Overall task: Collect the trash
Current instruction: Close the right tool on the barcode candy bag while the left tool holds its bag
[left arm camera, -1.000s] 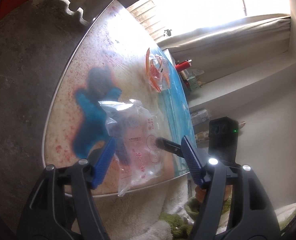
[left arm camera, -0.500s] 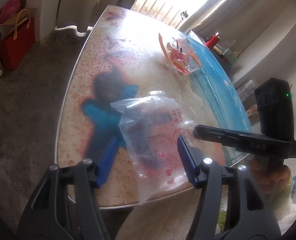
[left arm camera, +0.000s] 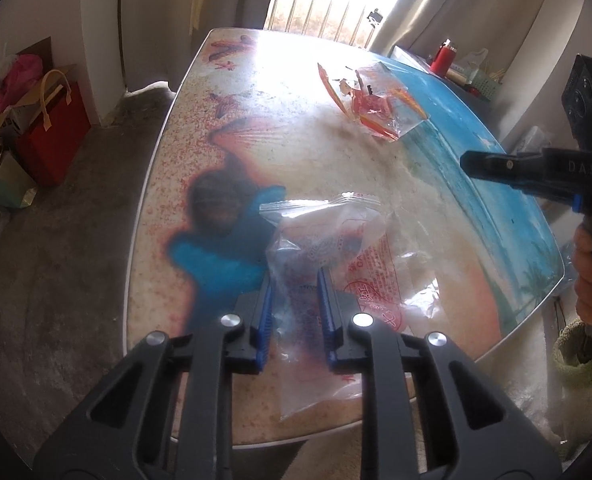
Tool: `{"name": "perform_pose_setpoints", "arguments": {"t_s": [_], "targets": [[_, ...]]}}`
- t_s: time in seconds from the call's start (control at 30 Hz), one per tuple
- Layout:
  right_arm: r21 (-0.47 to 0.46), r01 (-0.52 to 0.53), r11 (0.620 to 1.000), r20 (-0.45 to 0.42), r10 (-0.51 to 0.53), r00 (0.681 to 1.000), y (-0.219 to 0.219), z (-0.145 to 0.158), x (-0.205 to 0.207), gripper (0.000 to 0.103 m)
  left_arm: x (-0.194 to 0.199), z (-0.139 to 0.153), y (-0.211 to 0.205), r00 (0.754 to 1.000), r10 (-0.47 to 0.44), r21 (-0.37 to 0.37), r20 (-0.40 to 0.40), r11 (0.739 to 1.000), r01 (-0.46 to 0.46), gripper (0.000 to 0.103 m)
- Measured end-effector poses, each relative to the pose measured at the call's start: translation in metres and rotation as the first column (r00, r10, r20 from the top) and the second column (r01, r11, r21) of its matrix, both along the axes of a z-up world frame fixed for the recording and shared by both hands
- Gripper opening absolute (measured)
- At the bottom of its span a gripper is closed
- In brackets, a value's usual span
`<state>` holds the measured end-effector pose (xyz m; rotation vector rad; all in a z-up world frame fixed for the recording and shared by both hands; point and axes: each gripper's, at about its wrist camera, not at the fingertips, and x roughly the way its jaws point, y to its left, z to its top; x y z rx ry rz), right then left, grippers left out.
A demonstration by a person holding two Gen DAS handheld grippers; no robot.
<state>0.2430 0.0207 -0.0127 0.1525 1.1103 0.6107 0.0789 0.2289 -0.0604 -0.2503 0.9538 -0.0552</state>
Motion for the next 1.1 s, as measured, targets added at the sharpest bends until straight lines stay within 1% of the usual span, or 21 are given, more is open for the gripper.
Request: {"name": "perform_pose_setpoints", "arguments": {"t_s": [0.03,0.07,0.1,0.17,0.23,0.3,0.33,0.4,0.43,0.5,0.6,0.63,0.7,0.73,0.8,0.87,0.9,0.93,0.97,1.03,1.1], "targets": [[-0.006,0.018,1.0,0.018,-0.018,1.0,-0.002,0.004,0.011,0.046,0.0,0.0,0.001,1.0,0.003,-0.004,0.001,1.0,-0.003,0.017],[-0.011,0.038,0.999,0.026,-0.037,0.999,-0.004,0.006,0.024,0.055,0.0,0.0,0.002,1.0,0.008,-0.012,0.002,1.0,-0.008,0.016],[-0.007,0.06,0.998,0.013,-0.06,0.998,-0.005,0.006,0.037,0.058,0.0,-0.001,0.003,1.0,0.012,-0.018,0.003,1.0,-0.012,0.016],[0.026,0.113,0.993,-0.074,-0.11,0.991,-0.011,-0.002,0.064,0.064,-0.001,-0.001,0.004,1.0,0.018,-0.024,0.005,1.0,-0.018,0.015],[0.039,0.193,0.98,-0.155,-0.185,0.97,-0.016,-0.014,0.088,0.064,-0.001,-0.001,0.003,1.0,0.019,-0.019,0.007,1.0,-0.019,0.015],[0.033,0.258,0.966,-0.186,-0.247,0.951,-0.018,-0.022,0.107,0.064,0.0,-0.001,0.001,1.0,0.018,-0.011,0.009,1.0,-0.018,0.015],[0.024,0.289,0.957,-0.206,-0.278,0.938,-0.018,-0.027,0.116,0.067,0.0,-0.001,0.001,1.0,0.019,-0.011,0.009,1.0,-0.019,0.015],[-0.007,0.359,0.933,-0.251,-0.349,0.903,-0.017,-0.038,0.131,0.069,0.0,-0.001,0.001,1.0,0.02,-0.015,0.008,1.0,-0.02,0.015],[-0.01,0.385,0.923,-0.269,-0.373,0.888,-0.015,-0.044,0.137,0.069,0.0,-0.001,0.001,1.0,0.02,-0.017,0.008,1.0,-0.02,0.015],[-0.021,0.41,0.912,-0.285,-0.398,0.872,-0.008,-0.052,0.147,0.069,0.001,-0.001,0.002,1.0,0.018,-0.017,0.007,1.0,-0.017,0.015],[-0.044,0.422,0.905,-0.227,-0.421,0.878,0.008,-0.05,0.153,0.071,0.001,-0.001,0.001,1.0,0.017,-0.014,0.004,1.0,-0.017,0.015],[-0.052,0.411,0.91,-0.213,-0.412,0.886,0.014,-0.051,0.155,0.071,0.001,-0.001,0.001,1.0,0.018,-0.013,0.004,1.0,-0.018,0.015],[-0.107,0.362,0.926,-0.152,-0.375,0.915,0.03,-0.051,0.155,0.071,0.0,-0.001,0.0,1.0,0.018,-0.01,0.003,1.0,-0.018,0.015],[-0.153,0.333,0.93,-0.106,-0.351,0.93,0.04,-0.051,0.155,0.07,0.001,-0.001,0.0,1.0,0.019,-0.008,0.003,1.0,-0.019,0.015],[-0.244,0.28,0.928,-0.018,-0.294,0.956,0.055,-0.051,0.151,0.059,0.0,-0.001,-0.001,1.0,0.019,-0.007,0.001,1.0,-0.019,0.015],[-0.313,0.248,0.917,0.047,-0.246,0.968,0.062,-0.052,0.148,0.043,0.0,-0.001,-0.002,1.0,0.022,-0.008,0.002,1.0,-0.022,0.015],[-0.329,0.237,0.914,0.064,-0.229,0.971,0.063,-0.052,0.147,0.039,-0.001,-0.001,-0.002,1.0,0.023,-0.008,0.002,1.0,-0.023,0.015],[-0.338,0.227,0.913,0.069,-0.217,0.974,0.063,-0.052,0.147,0.03,-0.001,-0.001,-0.002,1.0,0.024,-0.007,0.003,1.0,-0.024,0.015],[-0.342,0.222,0.913,0.064,-0.213,0.975,0.062,-0.051,0.147,0.024,-0.001,-0.001,-0.002,1.0,0.024,-0.006,0.004,1.0,-0.024,0.015],[-0.309,0.232,0.922,0.037,-0.232,0.972,0.051,-0.046,0.149,0.023,-0.001,-0.001,-0.002,1.0,0.024,-0.005,0.004,1.0,-0.024,0.015],[-0.252,0.259,0.932,0.042,-0.257,0.966,0.042,-0.035,0.147,0.023,-0.001,-0.001,-0.002,1.0,0.025,-0.008,0.004,1.0,-0.025,0.015]]}}
